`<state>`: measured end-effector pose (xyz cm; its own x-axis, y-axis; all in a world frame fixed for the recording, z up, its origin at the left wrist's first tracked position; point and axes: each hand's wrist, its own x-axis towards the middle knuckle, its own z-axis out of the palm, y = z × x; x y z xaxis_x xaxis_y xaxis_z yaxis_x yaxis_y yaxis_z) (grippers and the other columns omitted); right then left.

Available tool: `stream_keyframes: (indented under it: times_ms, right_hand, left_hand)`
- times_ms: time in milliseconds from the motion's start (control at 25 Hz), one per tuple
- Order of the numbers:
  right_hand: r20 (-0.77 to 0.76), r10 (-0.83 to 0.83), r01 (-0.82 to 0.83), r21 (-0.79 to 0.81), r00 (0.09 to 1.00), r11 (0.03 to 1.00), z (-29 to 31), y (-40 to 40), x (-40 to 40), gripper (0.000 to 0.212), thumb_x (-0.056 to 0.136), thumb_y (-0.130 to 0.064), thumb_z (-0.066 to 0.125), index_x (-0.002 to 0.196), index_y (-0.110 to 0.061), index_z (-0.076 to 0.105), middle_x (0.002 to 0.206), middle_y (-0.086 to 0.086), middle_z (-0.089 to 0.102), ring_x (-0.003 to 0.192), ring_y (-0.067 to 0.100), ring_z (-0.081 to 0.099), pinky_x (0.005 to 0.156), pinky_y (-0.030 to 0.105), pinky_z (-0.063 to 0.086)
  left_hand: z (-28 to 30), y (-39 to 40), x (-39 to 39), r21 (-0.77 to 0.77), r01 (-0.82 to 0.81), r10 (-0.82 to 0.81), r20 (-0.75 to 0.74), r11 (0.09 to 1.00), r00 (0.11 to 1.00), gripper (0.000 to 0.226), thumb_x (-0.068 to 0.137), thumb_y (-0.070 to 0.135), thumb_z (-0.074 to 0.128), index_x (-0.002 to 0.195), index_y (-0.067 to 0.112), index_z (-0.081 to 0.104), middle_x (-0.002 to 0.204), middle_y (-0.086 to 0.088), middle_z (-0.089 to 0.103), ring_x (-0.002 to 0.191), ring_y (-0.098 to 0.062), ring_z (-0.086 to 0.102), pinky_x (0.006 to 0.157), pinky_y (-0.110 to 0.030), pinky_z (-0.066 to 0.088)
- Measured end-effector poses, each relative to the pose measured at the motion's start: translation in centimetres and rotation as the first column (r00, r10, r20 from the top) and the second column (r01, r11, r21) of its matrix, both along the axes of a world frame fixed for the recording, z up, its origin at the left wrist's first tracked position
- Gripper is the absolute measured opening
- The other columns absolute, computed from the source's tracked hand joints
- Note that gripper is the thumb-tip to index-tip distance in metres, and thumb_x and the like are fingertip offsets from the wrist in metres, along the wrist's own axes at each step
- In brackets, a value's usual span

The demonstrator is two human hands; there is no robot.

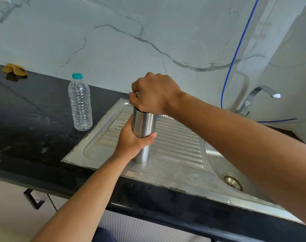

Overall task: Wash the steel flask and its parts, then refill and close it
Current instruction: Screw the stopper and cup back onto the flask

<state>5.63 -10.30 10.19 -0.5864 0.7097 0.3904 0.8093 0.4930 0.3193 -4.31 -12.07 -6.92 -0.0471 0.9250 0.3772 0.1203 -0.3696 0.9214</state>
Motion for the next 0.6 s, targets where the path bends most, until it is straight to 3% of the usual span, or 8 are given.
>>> stream_keyframes:
  times_ms: [160,280,360,440,520,600]
  right_hand:
    - [-0.038,-0.103,0.101,-0.049,0.994,0.994,-0.3,-0.8,-0.3,0.045,0.101,-0.051,0.037,0.101,-0.02,0.07,0.083,0.003,0.061,0.071,0.022,0.055,0.052,0.026,0.03]
    - [-0.236,-0.09,0.016,-0.298,0.968,0.954,0.2,-1.5,1.4,0.058,0.092,-0.075,0.047,0.118,-0.025,0.059,0.094,-0.001,0.067,0.083,0.019,0.062,0.068,0.032,0.047]
    - [-0.488,-0.119,-0.123,-0.437,0.865,0.891,-0.8,-2.4,3.0,0.078,0.081,-0.079,0.06,0.137,-0.027,0.044,0.12,-0.001,0.067,0.1,0.016,0.064,0.087,0.036,0.054]
    - [-0.661,-0.178,-0.226,-0.477,0.729,0.849,-2.9,-3.4,4.2,0.098,0.075,-0.068,0.076,0.151,-0.028,0.028,0.132,-0.005,0.059,0.111,0.011,0.061,0.098,0.033,0.052]
    - [-0.76,-0.252,-0.308,-0.51,0.599,0.803,-5.4,-3.9,4.8,0.101,0.073,-0.055,0.086,0.152,-0.028,0.029,0.127,-0.009,0.059,0.112,0.009,0.062,0.099,0.033,0.053]
    - [-0.789,-0.267,-0.312,-0.493,0.554,0.812,-7.2,-3.9,4.8,0.092,0.074,-0.049,0.088,0.147,-0.024,0.038,0.129,-0.007,0.061,0.114,0.011,0.062,0.099,0.035,0.055]
  left_hand:
    - [0.6,-0.4,0.1,-0.021,0.02,-0.021,-0.045,1.0,0.999,0.055,0.076,0.018,0.089,0.107,0.044,0.053,0.097,0.01,0.066,0.086,0.006,0.065,0.065,-0.01,0.051]
    - [1.1,0.0,-1.1,-0.087,0.133,-0.142,-0.117,0.987,0.983,0.062,0.074,0.032,0.091,0.12,0.047,0.052,0.109,0.012,0.069,0.098,0.003,0.066,0.083,-0.024,0.054]
    - [1.2,0.2,-2.2,-0.128,0.19,-0.212,-0.183,0.973,0.96,0.082,0.066,0.051,0.093,0.133,0.046,0.046,0.123,0.018,0.065,0.113,0.0,0.063,0.098,-0.036,0.054]
    - [1.0,-0.2,-2.8,-0.151,0.183,-0.218,-0.256,0.971,0.942,0.101,0.057,0.065,0.092,0.14,0.046,0.039,0.135,0.019,0.058,0.124,-0.004,0.058,0.103,-0.04,0.053]
    - [0.7,-1.0,-3.1,-0.14,0.146,-0.185,-0.324,0.979,0.928,0.102,0.057,0.064,0.091,0.142,0.043,0.04,0.135,0.019,0.057,0.123,-0.006,0.056,0.102,-0.041,0.054]
    - [0.4,-1.7,-3.2,-0.12,0.105,-0.141,-0.35,0.987,0.926,0.092,0.062,0.057,0.091,0.14,0.039,0.045,0.13,0.019,0.06,0.117,-0.003,0.058,0.098,-0.038,0.055]
